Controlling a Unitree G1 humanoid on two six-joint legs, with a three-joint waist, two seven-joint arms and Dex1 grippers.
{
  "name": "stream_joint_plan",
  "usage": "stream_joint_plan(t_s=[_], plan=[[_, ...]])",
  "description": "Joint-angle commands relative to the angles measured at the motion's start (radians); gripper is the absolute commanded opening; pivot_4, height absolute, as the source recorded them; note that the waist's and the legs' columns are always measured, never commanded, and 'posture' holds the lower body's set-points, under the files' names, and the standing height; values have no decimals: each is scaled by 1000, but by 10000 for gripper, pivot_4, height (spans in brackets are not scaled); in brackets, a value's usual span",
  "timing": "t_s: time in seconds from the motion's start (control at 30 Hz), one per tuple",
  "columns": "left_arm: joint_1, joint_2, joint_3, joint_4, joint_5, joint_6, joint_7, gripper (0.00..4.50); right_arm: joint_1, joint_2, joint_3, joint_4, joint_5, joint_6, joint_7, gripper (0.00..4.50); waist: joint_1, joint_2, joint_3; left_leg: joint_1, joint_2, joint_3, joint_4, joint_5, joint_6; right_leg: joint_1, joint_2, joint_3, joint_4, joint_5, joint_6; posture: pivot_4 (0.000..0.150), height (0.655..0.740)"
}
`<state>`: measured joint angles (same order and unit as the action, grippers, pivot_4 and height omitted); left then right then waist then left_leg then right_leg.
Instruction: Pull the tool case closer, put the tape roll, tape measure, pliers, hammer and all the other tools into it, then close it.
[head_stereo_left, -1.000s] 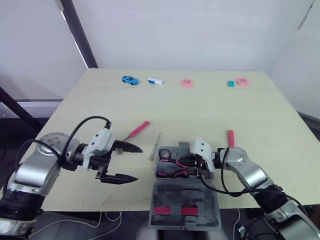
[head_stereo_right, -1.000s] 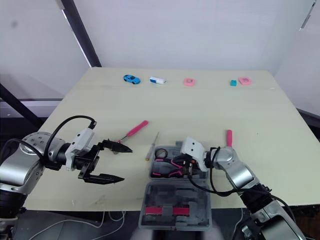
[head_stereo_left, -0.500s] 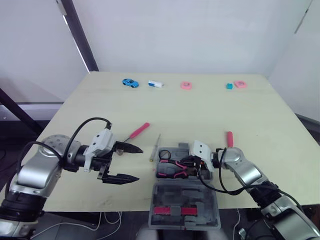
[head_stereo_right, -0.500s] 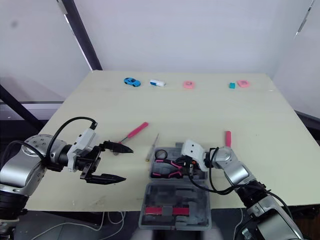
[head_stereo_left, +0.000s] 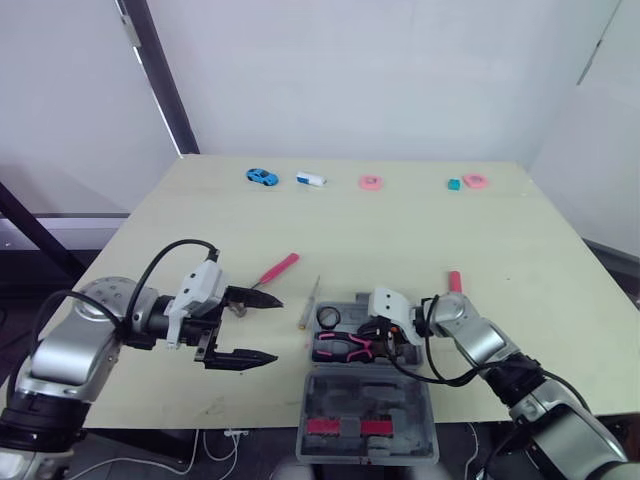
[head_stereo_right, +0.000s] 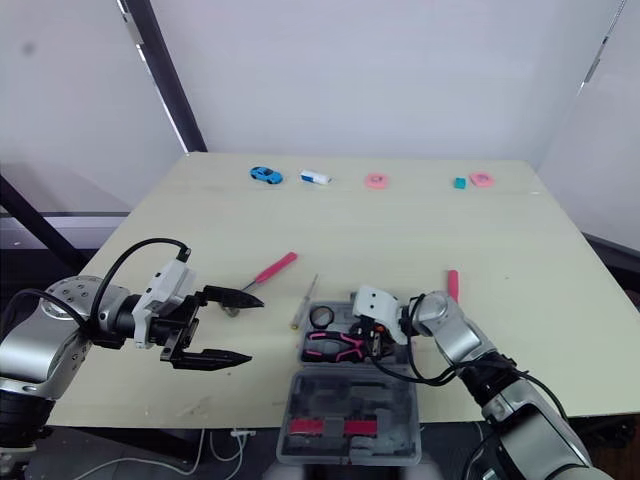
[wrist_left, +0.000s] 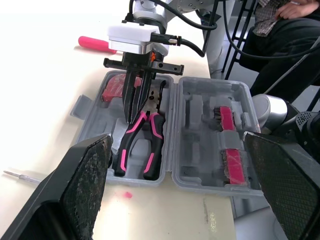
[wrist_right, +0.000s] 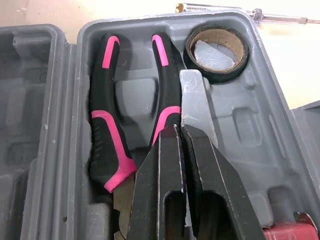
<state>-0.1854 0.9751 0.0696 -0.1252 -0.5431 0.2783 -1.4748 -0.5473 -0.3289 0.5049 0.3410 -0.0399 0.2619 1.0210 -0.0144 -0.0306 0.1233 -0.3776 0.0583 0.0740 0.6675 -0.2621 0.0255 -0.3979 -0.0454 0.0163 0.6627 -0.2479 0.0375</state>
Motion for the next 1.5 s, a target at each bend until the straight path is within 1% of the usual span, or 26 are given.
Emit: stream_joint_plan(t_s=[0.03, 0.1, 0.23, 0.3, 0.4, 0.47, 0.53, 0.57, 0.7, 0.77, 0.9, 1.0, 1.07, 1.1, 1.13, 1.17, 1.2, 1.23, 1.27, 1.33, 1.37, 1.5], plan=[[3, -4, 22, -12, -3, -7, 7, 45000, 74, -7, 80, 128, -83, 57, -10, 1450, -1, 1, -1, 0, 0, 0, 0, 0, 0, 0, 0, 0, 0, 0, 0, 1500, 7400], [11, -9, 21, -12, 1, -15, 9, 45000, 82, -1, 54, 111, -64, 11, -23, 1450, -2, 1, -1, 0, 0, 0, 0, 0, 0, 0, 0, 0, 0, 0, 0, 1500, 7400], [33, -31, 22, -13, 9, -34, 23, 45000, 113, 0, -61, 8, 1, -89, -76, 1450, 0, 2, 1, -1, 0, -1, -1, 0, 0, 0, 0, 0, 0, 0, -1, 1500, 7400], [48, -33, 25, -7, 11, -32, 25, 45000, 133, 1, -117, -55, 47, -99, -80, 1450, 0, 2, 2, -3, 0, -1, 0, 0, 0, -2, -1, 0, 0, 0, 0, 1500, 7400], [68, -38, 35, 14, 12, -38, 32, 45000, 170, 14, -218, -157, 132, -126, -107, 1450, 3, 7, 7, -6, 0, -1, 0, 0, 0, -5, -2, 1, 0, 0, 0, 1500, 7400], [79, -54, 43, 40, 24, -77, 41, 45000, 207, 15, -280, -212, 194, -201, -98, 1450, 4, 10, 10, -10, 0, -1, 0, 0, 0, -9, -2, 1, 0, 0, 0, 1500, 7400], [103, -68, 55, 58, 22, -93, 47, 45000, 256, -9, -332, -272, 237, -221, -91, 1450, 3, 12, 12, -20, -1, -1, 1, 0, 0, -17, -1, 0, 0, 1, 2, 1500, 7400], [121, -74, 63, 60, 20, -98, 50, 45000, 285, -24, -361, -301, 259, -217, -91, 1450, 2, 12, 13, -21, -1, -1, 1, 0, 0, -18, -1, 0, 0, 2, 3, 1500, 7400], [168, -107, 108, 66, 14, -118, 93, 45000, 386, -80, -474, -388, 332, -203, -109, 1450, 3, 11, 16, -21, 0, 0, -1, 0, 0, -18, -1, -1, -1, 2, 4, 1500, 7400], [186, -135, 145, 97, 6, -127, 124, 45000, 444, -115, -534, -419, 374, -197, -100, 1450, 4, 12, 19, -21, 0, 0, -1, 0, 0, -18, -1, -1, -1, 1, 3, 1500, 7400], [227, -196, 247, 228, -4, -170, 180, 45000, 591, -184, -714, -455, 480, -202, -98, 1450, 5, 12, 22, -21, -1, 0, 0, 0, 0, -17, -2, -1, -1, 0, 1, 1500, 7400], [270, -216, 305, 321, 9, -219, 200, 45000, 677, -205, -824, -452, 531, -237, -93, 1450, 0, 10, 23, -20, -1, -1, 0, 0, 0, -17, -2, 0, -1, 0, 1, 1500, 7400], [305, -230, 364, 381, 1, -242, 229, 45000, 774, -215, -919, -436, 559, -267, -76, 5318, 1, 10, 23, -20, 0, -1, 0, 0, 0, -17, -1, -1, -1, 0, 1, 1500, 7400], [318, -234, 388, 408, 1, -260, 241, 45000, 816, -219, -953, -428, 566, -280, -68, 8046, 2, 9, 23, -20, 0, -1, -1, 0, 0, -17, -2, -1, -1, 0, 1, 1500, 7400], [335, -234, 411, 438, 7, -282, 250, 45000, 857, -221, -991, -417, 571, -295, -63, 11689, 3, 9, 23, -20, 0, -1, -1, 0, 0, -17, -2, -1, -1, 0, 1, 1500, 7400], [351, -230, 428, 465, 17, -306, 256, 45000, 891, -221, -1025, -408, 583, -301, -59, 16925, 4, 9, 24, -20, 0, -1, -1, 0, 0, -17, -2, -1, -2, 0, 1, 1500, 7400], [361, -227, 439, 485, 24, -324, 260, 45000, 914, -221, -1047, -402, 593, -306, -55, 21246, 4, 9, 24, -20, 0, -1, -1, 0, 0, -17, -2, -1, -2, 0, 1, 1500, 7400], [371, -226, 454, 502, 26, -337, 267, 45000, 937, -221, -1071, -394, 604, -310, -49, 26838, 4, 9, 24, -20, 0, -2, -1, 0, 0, -17, -3, -1, -2, 0, 1, 1500, 7400], [387, -226, 477, 524, 22, -346, 275, 45000, 972, -220, -1104, -381, 615, -316, -39, 31115, 4, 9, 24, -20, 0, -2, -1, 0, 0, -17, -4, -1, -2, 0, 1, 1500, 7400], [416, -223, 516, 587, 24, -375, 280, 45000, 1032, -218, -1167, -339, 631, -328, -25, 41105, 4, 9, 23, -19, 1, -2, -1, 0, 0, -17, -6, -1, -2, -2, 4, 1500, 7400], [426, -220, 522, 608, 29, -390, 274, 45000, 1053, -219, -1184, -325, 637, -330, -17, 44345, 4, 8, 23, -19, 2, -2, -1, 0, 0, -17, -7, -1, -2, -2, 4, 1500, 7400], [431, -215, 521, 643, 33, -416, 251, 45000, 1087, -226, -1214, -296, 663, -315, 11, 44345, 4, 8, 23, -19, 3, -2, -1, -1, 0, -19, -10, -1, -3, -2, 4, 1500, 7400]])
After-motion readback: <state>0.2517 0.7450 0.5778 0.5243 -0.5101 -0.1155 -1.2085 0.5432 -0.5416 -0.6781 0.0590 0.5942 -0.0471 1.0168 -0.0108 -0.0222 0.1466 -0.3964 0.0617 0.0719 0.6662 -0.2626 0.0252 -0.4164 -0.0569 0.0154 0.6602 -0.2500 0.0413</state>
